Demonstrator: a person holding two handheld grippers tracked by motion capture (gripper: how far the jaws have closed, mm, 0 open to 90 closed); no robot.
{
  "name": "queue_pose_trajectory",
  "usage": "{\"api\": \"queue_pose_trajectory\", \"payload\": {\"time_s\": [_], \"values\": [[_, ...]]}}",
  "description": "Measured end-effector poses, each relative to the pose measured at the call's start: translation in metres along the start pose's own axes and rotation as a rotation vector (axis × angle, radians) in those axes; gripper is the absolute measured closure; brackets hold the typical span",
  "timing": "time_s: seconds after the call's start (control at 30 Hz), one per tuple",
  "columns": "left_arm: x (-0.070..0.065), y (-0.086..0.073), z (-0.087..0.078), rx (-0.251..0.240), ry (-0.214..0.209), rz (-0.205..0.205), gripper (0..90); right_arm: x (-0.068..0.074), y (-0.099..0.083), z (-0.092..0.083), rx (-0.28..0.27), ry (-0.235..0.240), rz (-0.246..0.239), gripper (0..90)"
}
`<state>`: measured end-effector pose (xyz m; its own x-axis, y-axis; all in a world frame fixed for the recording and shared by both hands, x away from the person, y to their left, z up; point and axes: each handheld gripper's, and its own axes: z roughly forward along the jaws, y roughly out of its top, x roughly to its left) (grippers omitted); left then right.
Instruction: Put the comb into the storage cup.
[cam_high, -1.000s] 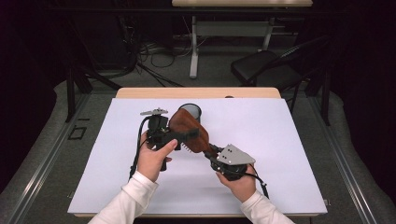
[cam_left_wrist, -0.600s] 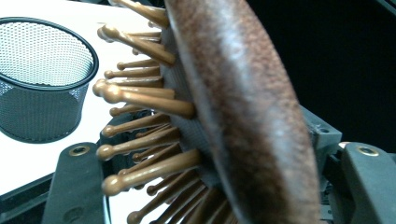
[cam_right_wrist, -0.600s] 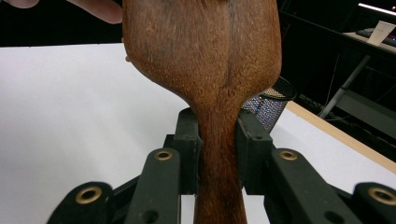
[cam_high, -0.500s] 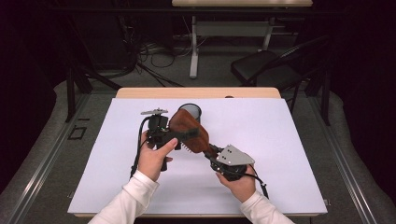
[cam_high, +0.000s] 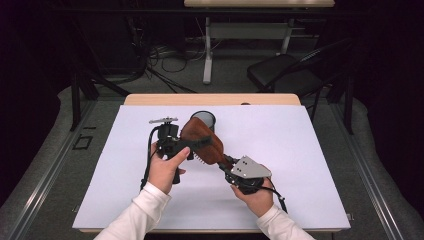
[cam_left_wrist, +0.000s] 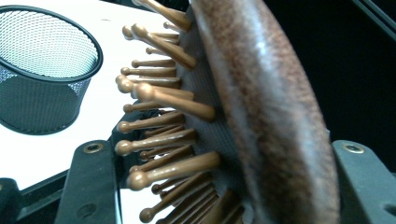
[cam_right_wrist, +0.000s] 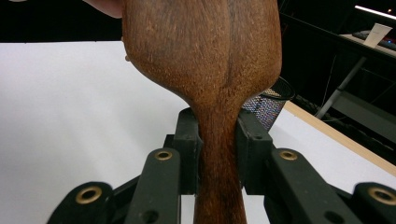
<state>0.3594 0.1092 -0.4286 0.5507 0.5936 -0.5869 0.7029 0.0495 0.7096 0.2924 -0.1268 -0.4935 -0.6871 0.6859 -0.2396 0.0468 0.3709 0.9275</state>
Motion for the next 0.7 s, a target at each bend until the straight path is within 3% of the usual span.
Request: {"api": "queue_pose_trajectory", "payload": {"time_s": [0.4,0.7], "values": [[-0.0002,-0.0014,-0.0014,-0.001,0.013,-0.032,38.9,0.0012,-0.0024,0.0013,-0.003,0.009,-0.004,73.0],[0.0038,-0.0014,-0.0031,0.004,-0.014,-0.065,41.6,0.0024,-0.0035,0.0020,0.000,0.016,-0.007,73.0]]}}
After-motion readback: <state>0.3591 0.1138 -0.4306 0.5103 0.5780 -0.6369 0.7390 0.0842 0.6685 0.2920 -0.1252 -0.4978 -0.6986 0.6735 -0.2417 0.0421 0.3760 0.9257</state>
